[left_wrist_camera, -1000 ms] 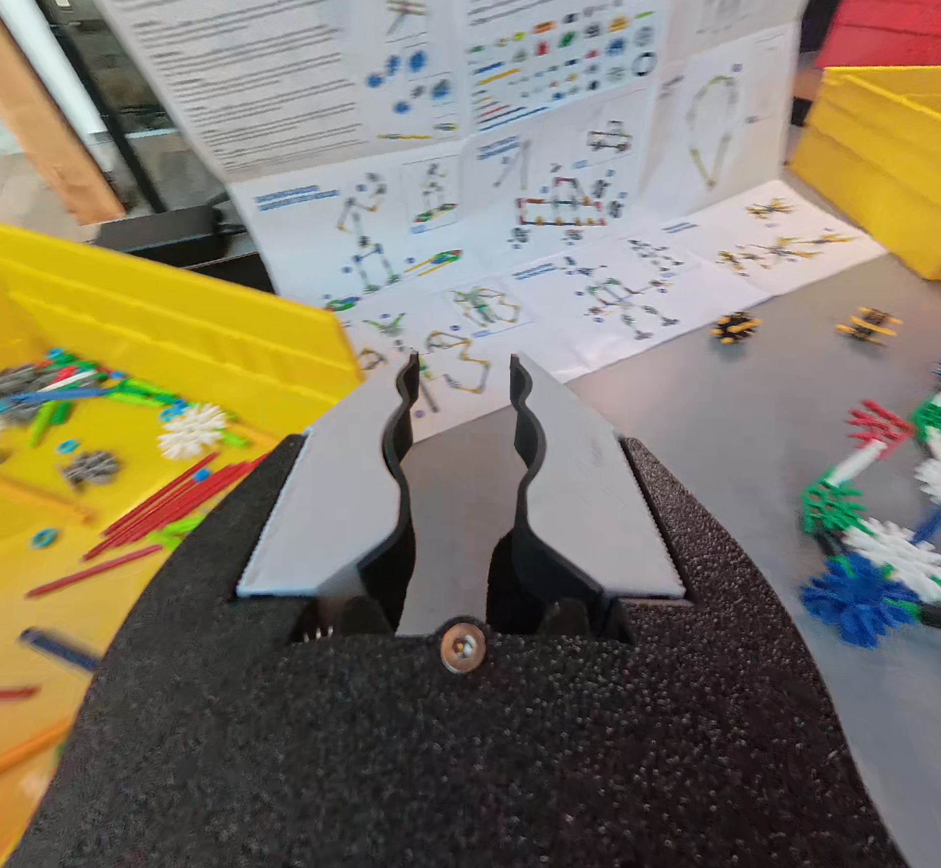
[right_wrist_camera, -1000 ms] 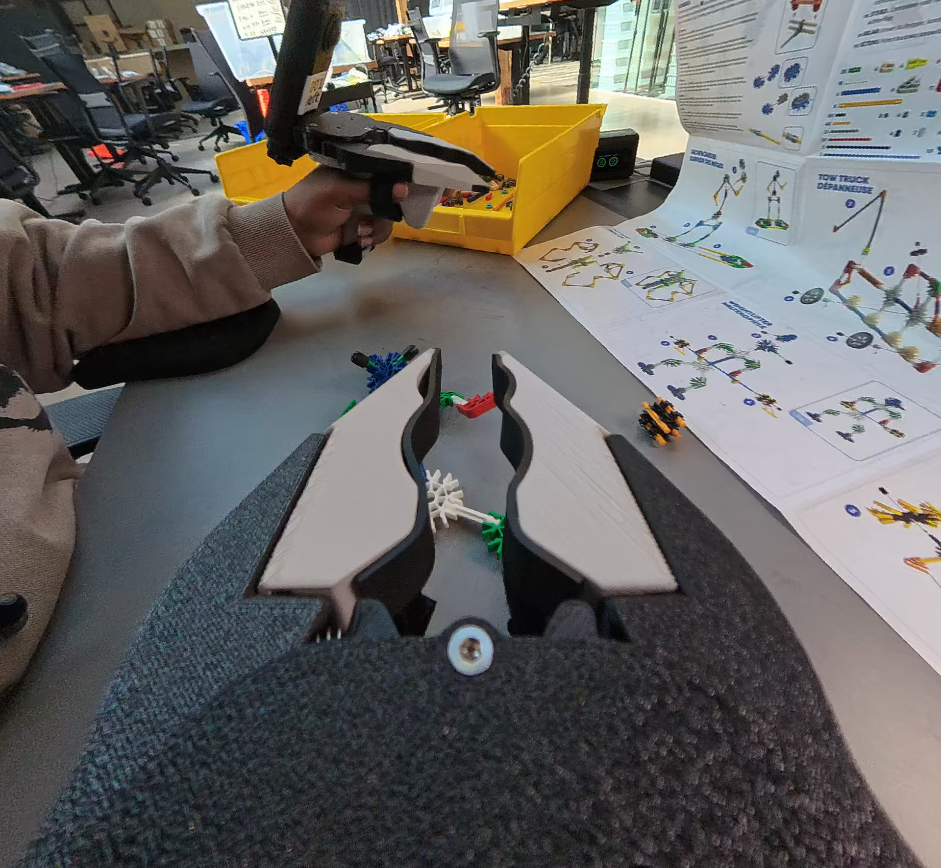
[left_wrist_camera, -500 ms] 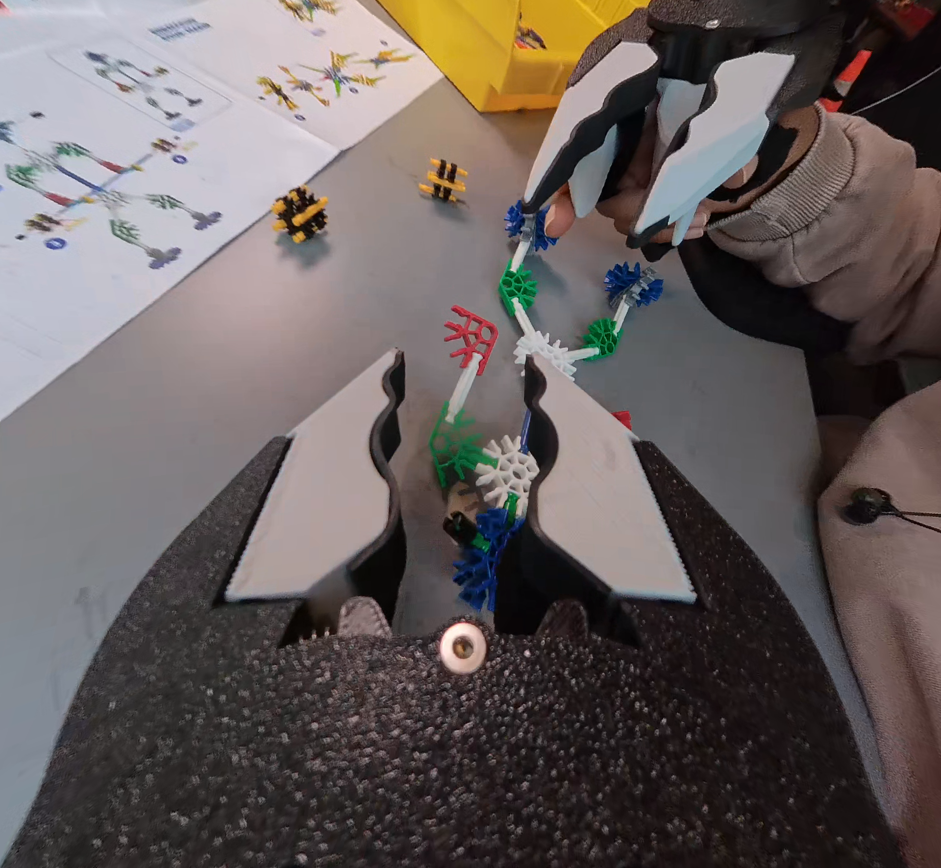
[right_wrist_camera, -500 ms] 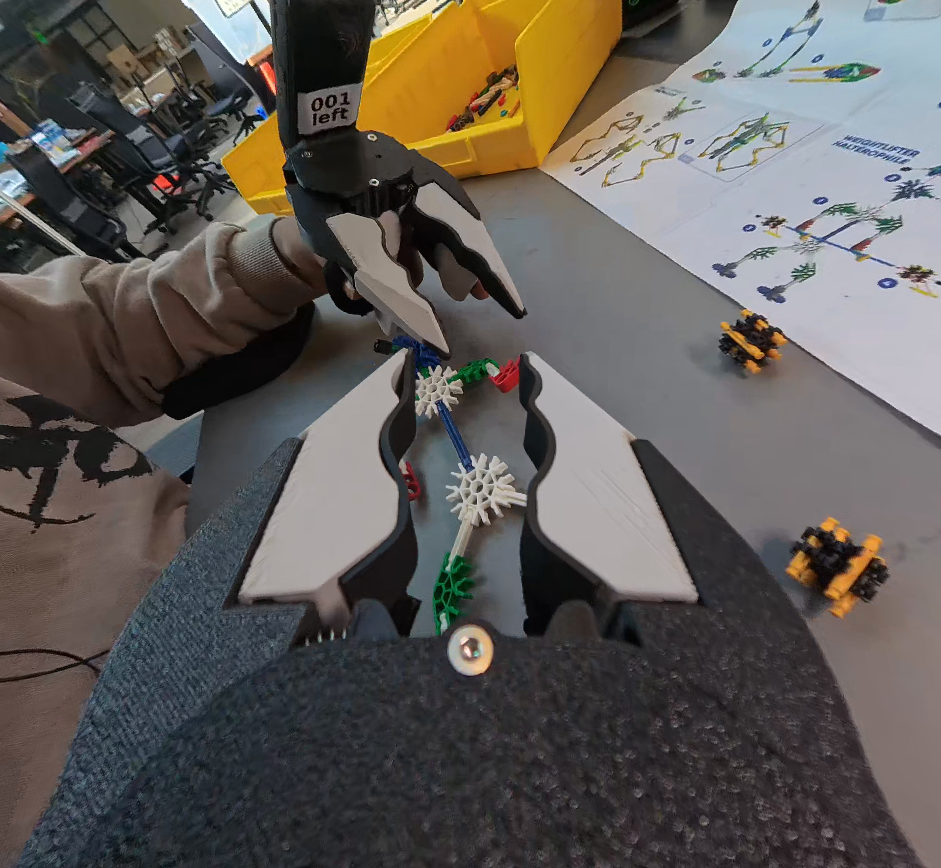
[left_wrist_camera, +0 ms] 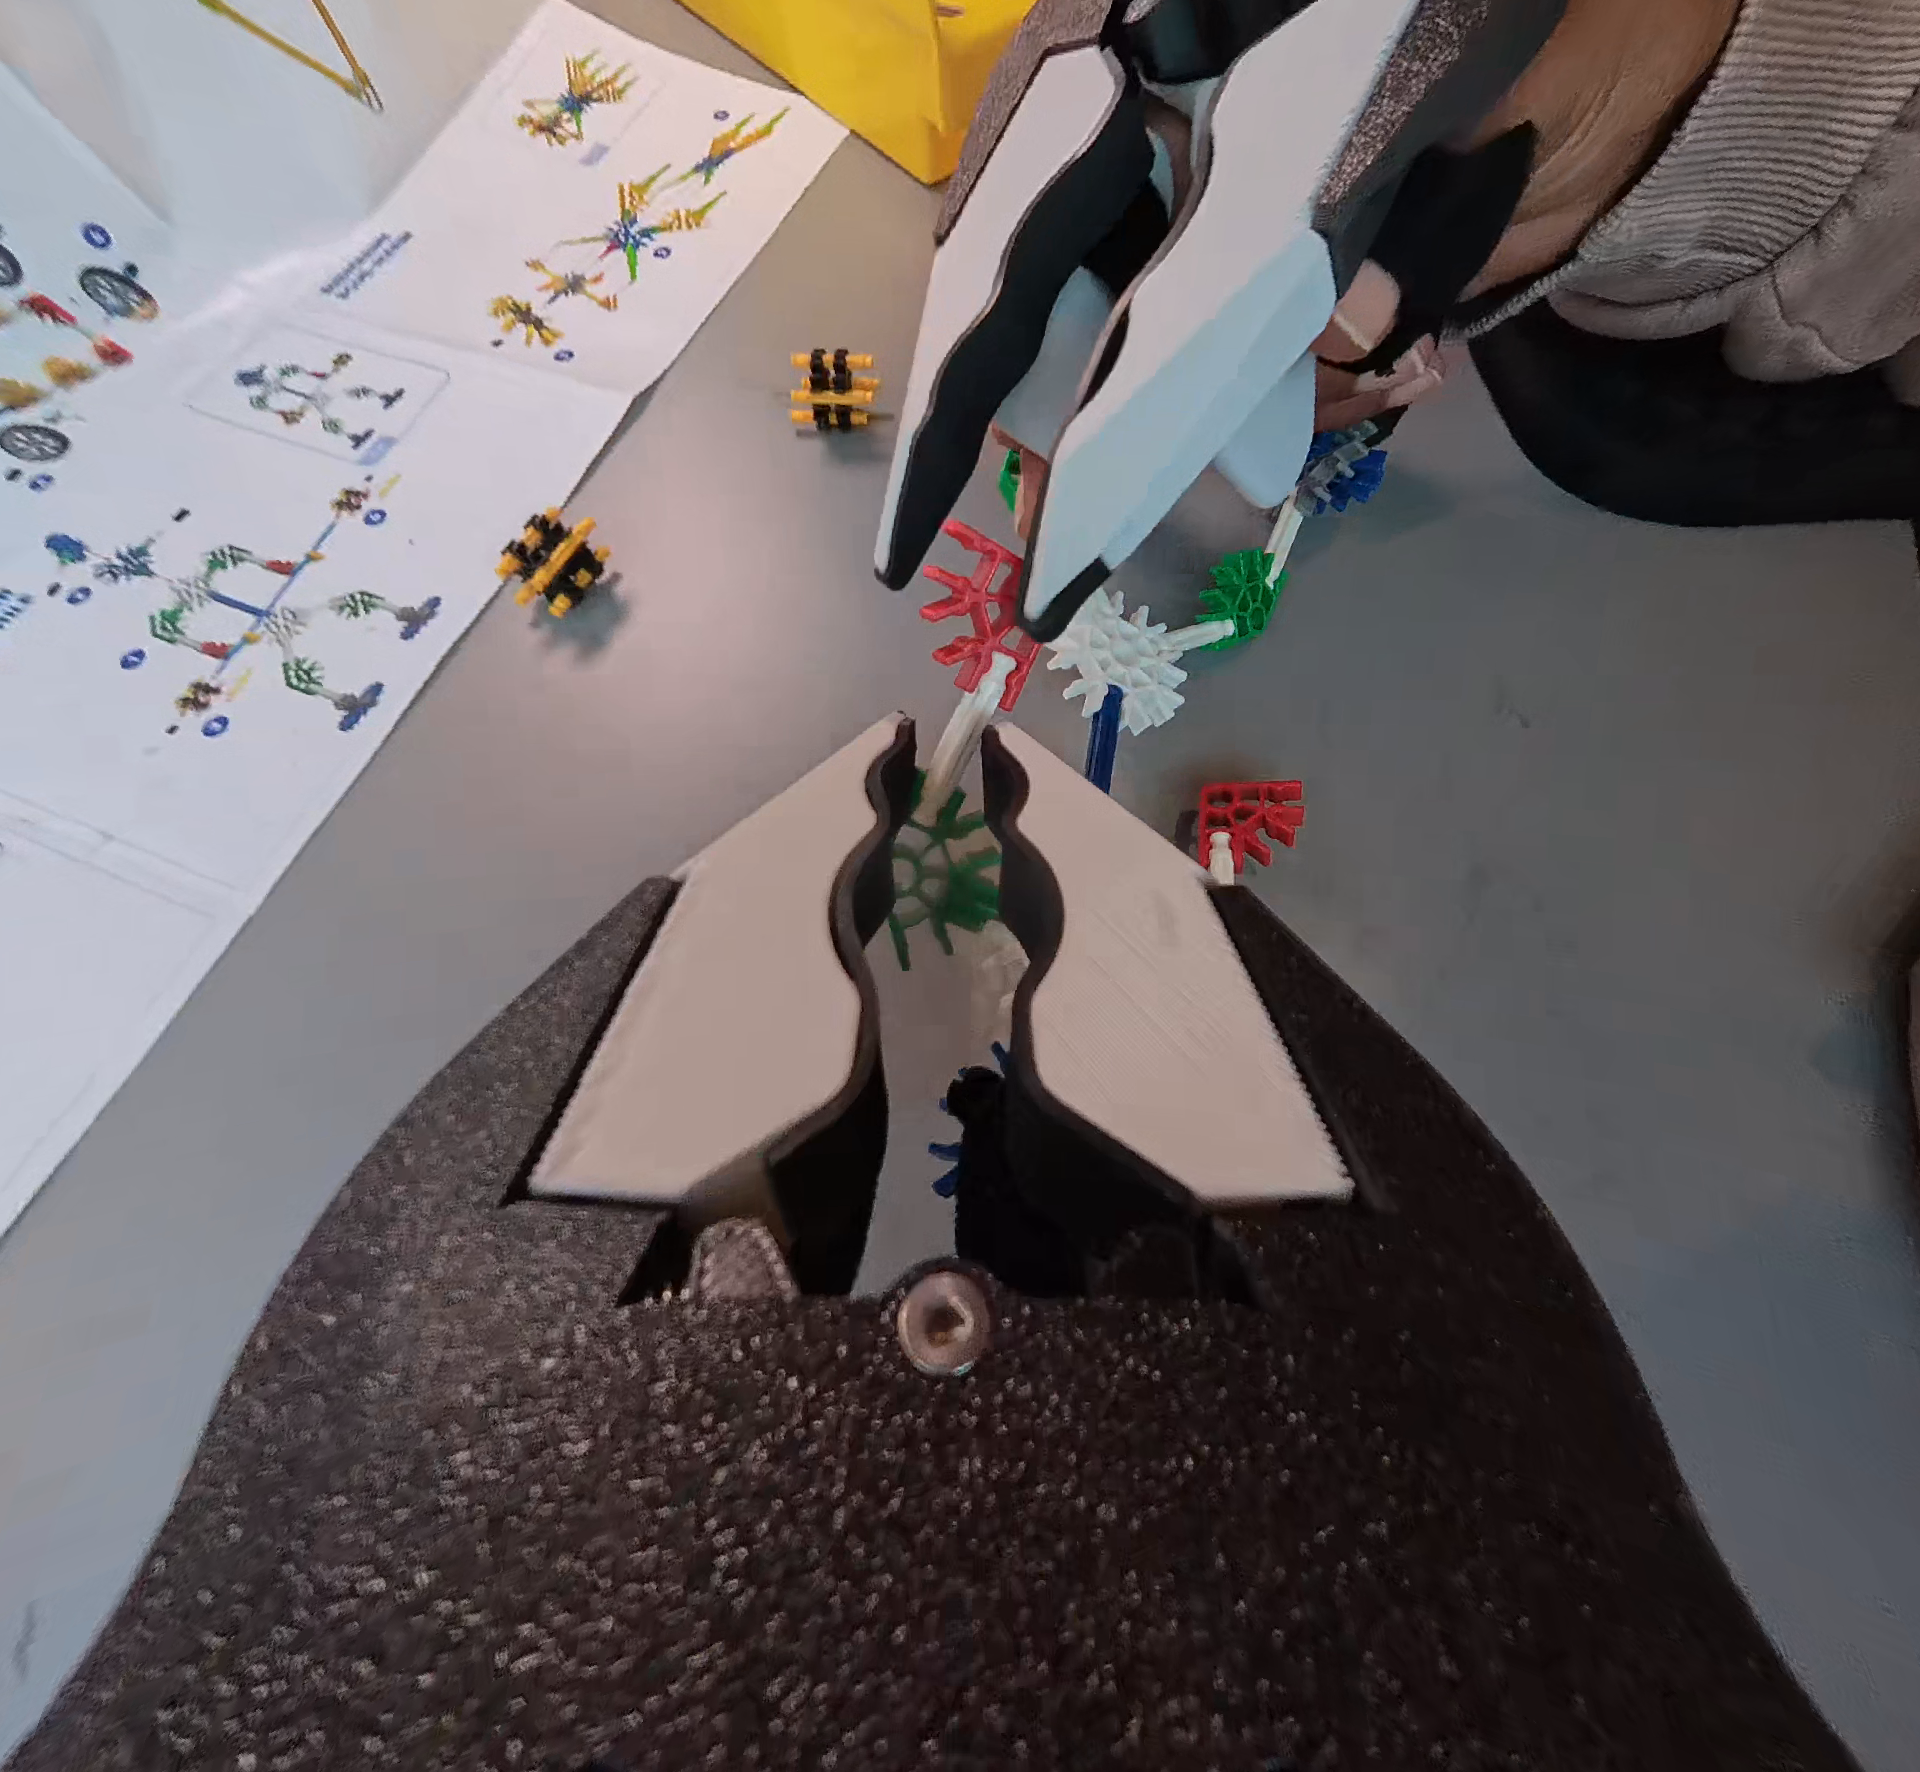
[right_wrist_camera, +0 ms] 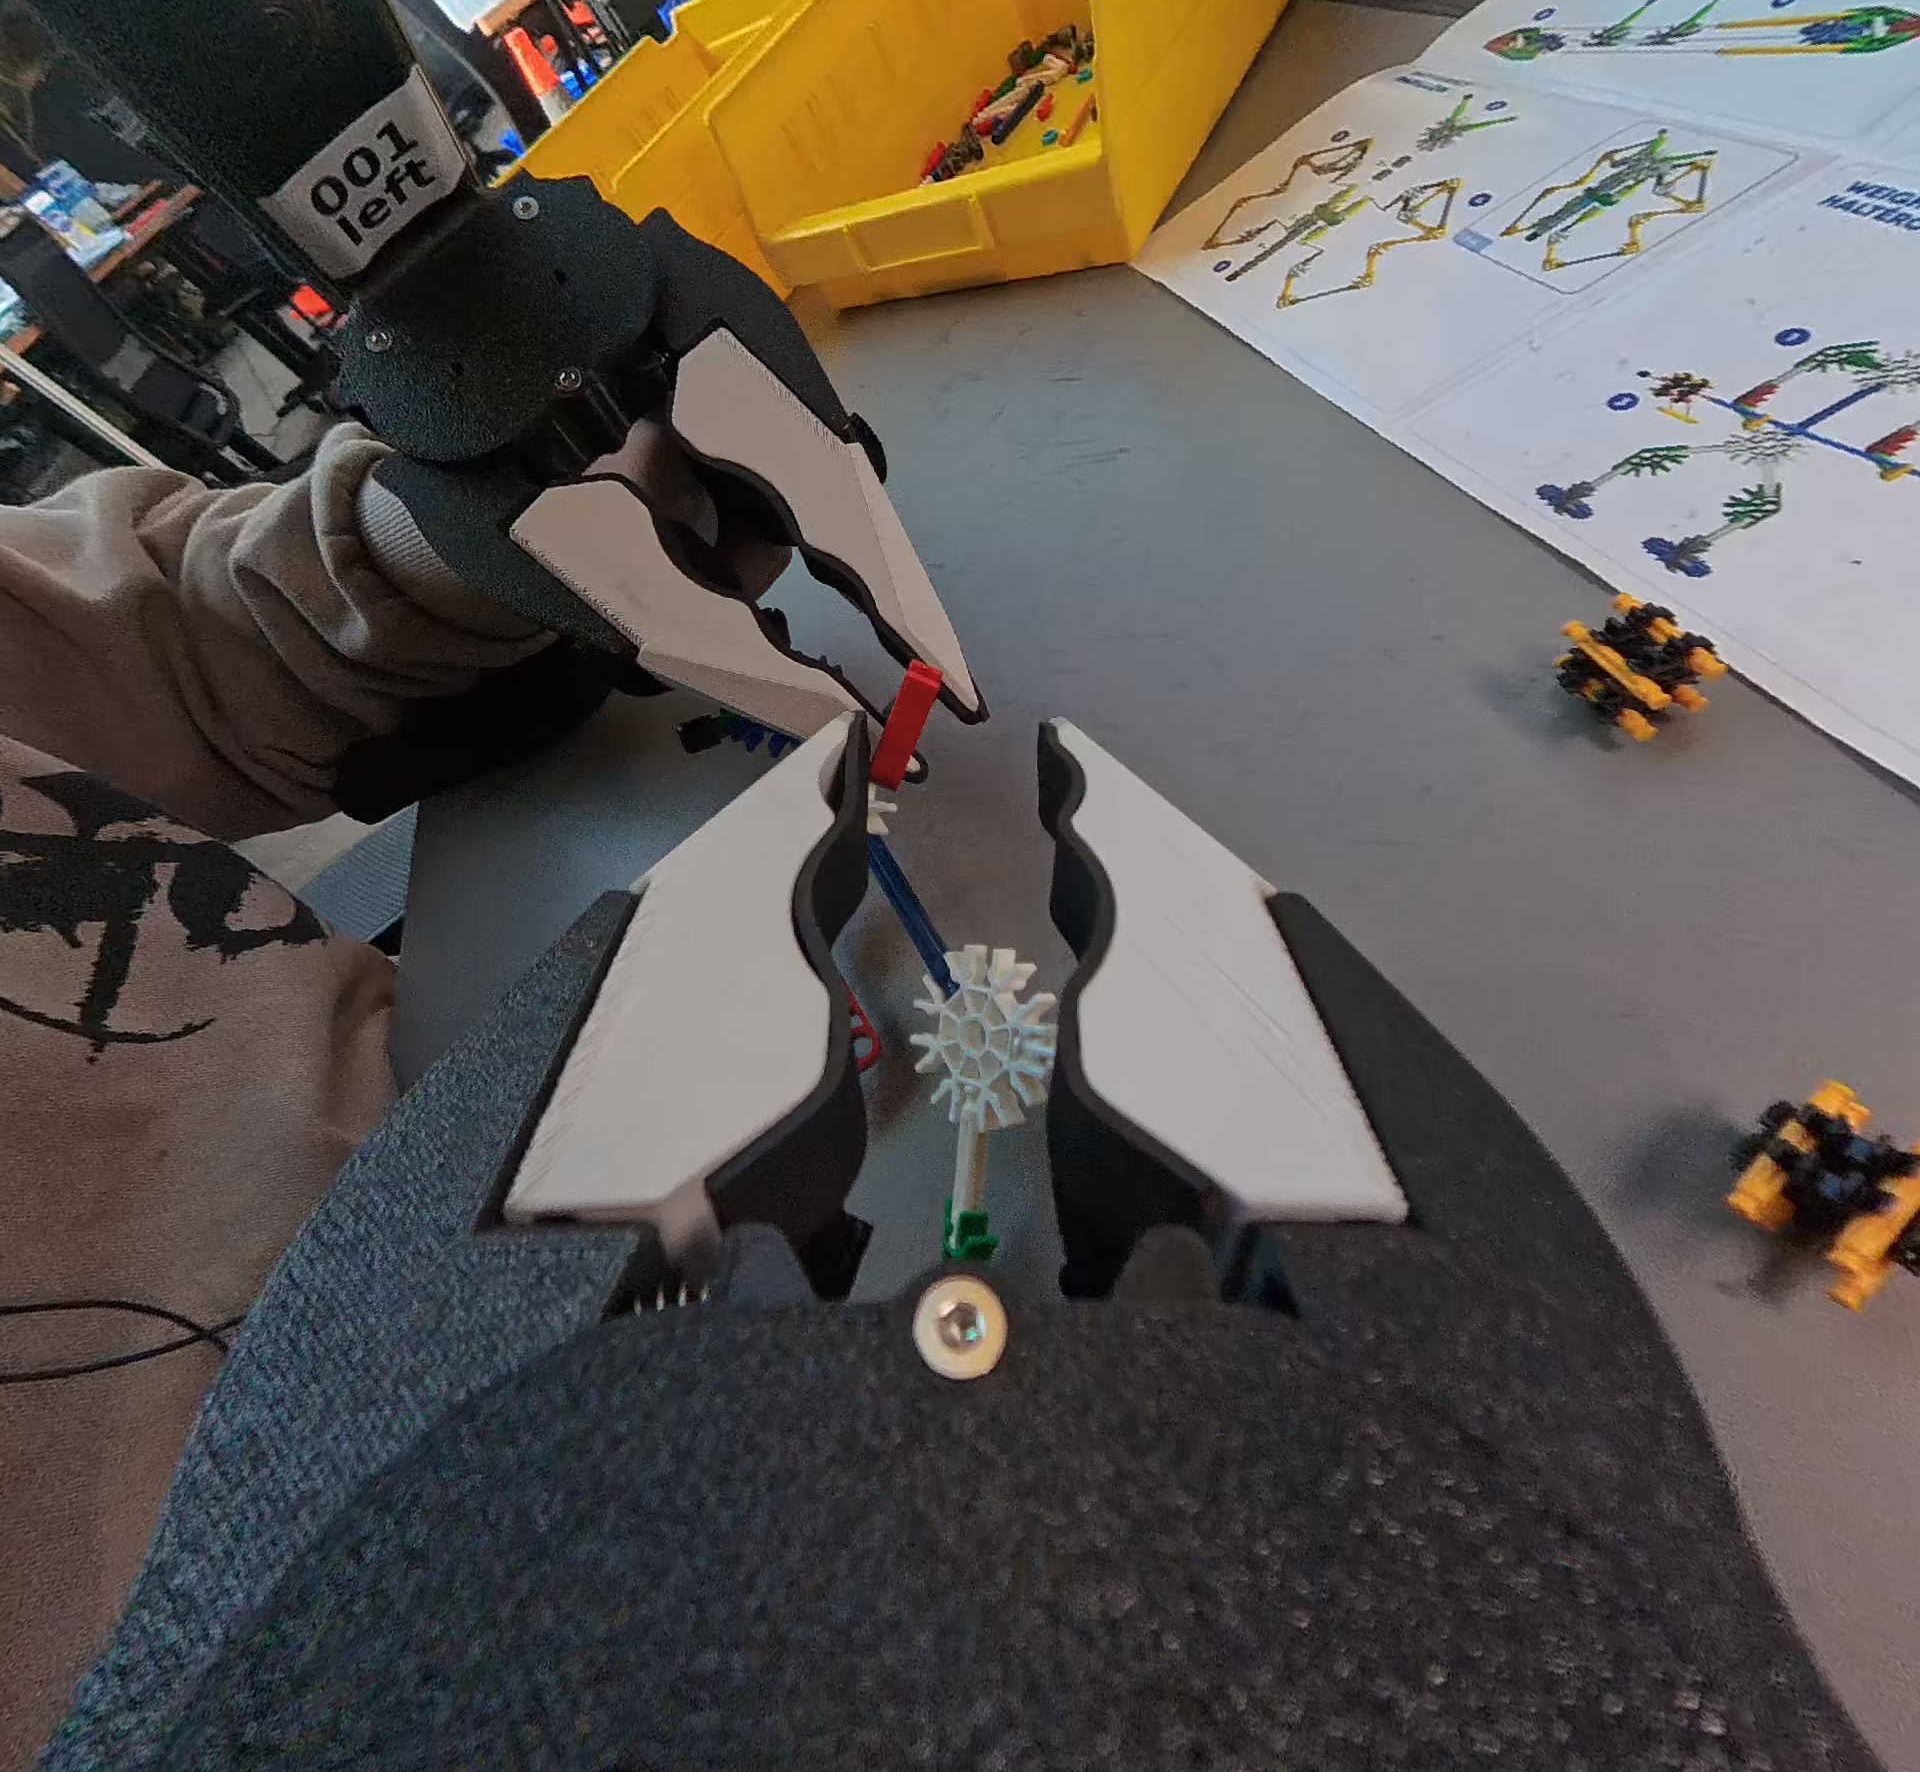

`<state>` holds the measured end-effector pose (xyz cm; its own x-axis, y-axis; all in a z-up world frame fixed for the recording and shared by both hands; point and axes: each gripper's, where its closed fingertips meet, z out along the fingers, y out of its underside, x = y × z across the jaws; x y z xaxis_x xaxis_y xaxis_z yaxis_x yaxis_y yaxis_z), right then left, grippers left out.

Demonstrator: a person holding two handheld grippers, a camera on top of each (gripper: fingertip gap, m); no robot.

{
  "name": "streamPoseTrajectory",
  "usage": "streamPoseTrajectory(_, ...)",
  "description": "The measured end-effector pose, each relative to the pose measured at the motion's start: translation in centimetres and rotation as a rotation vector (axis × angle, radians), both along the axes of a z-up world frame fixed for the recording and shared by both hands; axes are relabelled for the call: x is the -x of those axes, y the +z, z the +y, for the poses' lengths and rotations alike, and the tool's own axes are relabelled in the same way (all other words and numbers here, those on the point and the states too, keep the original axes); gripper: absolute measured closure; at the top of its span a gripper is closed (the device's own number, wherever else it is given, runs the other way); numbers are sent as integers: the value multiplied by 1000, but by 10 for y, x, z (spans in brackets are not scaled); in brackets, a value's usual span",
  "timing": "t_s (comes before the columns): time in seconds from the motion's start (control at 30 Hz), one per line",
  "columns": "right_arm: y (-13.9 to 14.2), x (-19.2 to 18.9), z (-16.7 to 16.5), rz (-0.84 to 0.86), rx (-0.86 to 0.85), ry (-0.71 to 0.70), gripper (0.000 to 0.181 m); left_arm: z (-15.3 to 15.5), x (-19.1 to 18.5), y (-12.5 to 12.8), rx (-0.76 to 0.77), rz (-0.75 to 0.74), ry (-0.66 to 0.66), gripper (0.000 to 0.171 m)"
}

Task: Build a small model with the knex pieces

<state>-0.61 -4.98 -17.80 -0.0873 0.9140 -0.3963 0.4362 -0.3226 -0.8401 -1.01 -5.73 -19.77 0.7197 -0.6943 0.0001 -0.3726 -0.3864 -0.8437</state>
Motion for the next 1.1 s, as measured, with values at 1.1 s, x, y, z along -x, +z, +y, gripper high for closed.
streamPoseTrajectory(1.1,23,0,-30,188,-1094,12,176,-17,-16,21,285,-648,30,167)
